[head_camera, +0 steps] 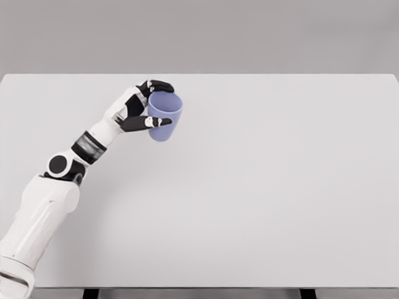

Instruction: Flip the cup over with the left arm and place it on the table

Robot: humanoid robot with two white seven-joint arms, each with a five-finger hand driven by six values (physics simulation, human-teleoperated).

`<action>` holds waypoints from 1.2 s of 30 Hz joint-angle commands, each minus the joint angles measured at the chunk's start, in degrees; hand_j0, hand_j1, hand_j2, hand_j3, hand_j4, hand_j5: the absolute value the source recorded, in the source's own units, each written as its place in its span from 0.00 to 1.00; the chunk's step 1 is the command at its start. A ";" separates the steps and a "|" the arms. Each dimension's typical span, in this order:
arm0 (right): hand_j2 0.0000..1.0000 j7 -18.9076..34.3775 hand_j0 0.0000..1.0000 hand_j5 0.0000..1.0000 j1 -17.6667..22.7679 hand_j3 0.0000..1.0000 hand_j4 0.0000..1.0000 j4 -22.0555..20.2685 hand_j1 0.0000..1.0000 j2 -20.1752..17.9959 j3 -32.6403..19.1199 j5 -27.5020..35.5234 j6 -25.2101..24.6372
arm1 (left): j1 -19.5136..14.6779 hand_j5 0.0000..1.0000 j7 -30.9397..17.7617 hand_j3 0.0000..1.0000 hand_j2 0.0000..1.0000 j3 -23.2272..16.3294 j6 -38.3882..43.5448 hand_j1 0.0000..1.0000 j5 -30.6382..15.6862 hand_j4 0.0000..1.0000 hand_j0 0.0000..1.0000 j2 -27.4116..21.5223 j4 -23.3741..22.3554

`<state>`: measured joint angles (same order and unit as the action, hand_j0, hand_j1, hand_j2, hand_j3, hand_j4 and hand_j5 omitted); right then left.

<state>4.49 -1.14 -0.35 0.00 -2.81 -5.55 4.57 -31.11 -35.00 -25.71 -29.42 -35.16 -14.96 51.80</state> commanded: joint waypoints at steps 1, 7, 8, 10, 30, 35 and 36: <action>1.00 -0.01 1.00 1.00 0.00 1.00 1.00 0.00 1.00 0.00 0.00 0.01 0.00 | 0.00 0.68 0.00 0.68 0.68 0.22 -0.64 0.68 0.01 0.68 0.68 0.81 -1.53; 1.00 -0.01 1.00 1.00 0.00 1.00 1.00 0.00 1.00 0.00 0.00 0.01 0.00 | 0.70 0.70 0.00 0.70 0.70 0.13 -5.58 0.70 -0.08 0.70 0.70 1.33 -1.53; 1.00 -0.01 1.00 1.00 0.00 1.00 1.00 0.00 1.00 0.00 0.00 0.01 0.00 | 0.79 0.71 0.00 0.71 0.71 0.13 -5.58 0.71 -0.08 0.71 0.71 1.33 -1.44; 1.00 -0.01 1.00 1.00 0.00 1.00 1.00 0.00 1.00 0.00 0.00 0.01 0.00 | 1.93 0.73 0.00 0.73 0.73 0.04 -5.58 0.73 -0.17 0.73 0.73 1.25 -1.18; 1.00 -0.01 1.00 1.00 0.00 1.00 1.00 0.00 1.00 0.00 0.00 0.01 0.00 | 2.90 1.00 0.00 1.00 1.00 0.04 -5.58 1.00 0.71 1.00 1.00 1.25 -1.62; 1.00 0.08 1.00 1.00 0.00 1.00 1.00 0.00 1.00 0.00 0.00 0.01 0.00 | 2.81 1.00 0.00 1.00 1.00 0.13 -5.58 1.00 0.54 1.00 1.00 0.19 -0.91; 1.00 -0.01 1.00 1.00 0.00 1.00 1.00 0.00 1.00 0.00 0.00 0.01 0.00 | 2.81 1.00 0.00 1.00 1.00 0.22 -5.58 1.00 0.45 1.00 1.00 -0.42 -0.82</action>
<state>4.49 -1.14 -0.35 0.00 -2.81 -5.55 4.57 -28.48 -35.00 -25.61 -35.03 -34.23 -14.78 50.62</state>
